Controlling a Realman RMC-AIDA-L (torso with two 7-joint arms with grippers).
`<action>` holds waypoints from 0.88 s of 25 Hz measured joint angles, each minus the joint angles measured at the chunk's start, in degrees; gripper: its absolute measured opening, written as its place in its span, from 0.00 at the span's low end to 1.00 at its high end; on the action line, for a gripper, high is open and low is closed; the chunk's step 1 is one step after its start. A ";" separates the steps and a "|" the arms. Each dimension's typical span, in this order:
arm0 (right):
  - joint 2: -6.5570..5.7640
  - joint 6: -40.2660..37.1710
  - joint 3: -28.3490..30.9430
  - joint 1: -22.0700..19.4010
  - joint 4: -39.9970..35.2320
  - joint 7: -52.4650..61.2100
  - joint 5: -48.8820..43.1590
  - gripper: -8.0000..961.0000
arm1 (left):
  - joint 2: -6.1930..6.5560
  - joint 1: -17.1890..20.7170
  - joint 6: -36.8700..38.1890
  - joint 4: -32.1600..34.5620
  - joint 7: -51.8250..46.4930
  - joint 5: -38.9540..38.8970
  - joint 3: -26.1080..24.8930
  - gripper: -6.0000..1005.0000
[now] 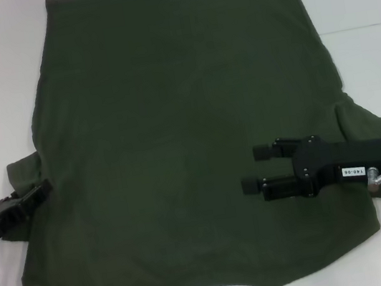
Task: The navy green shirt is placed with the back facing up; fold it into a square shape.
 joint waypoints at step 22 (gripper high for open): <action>0.00 0.00 0.00 -0.25 0.13 0.01 0.38 0.95 | 0.39 -0.77 -2.01 0.22 -0.05 0.06 0.13 0.11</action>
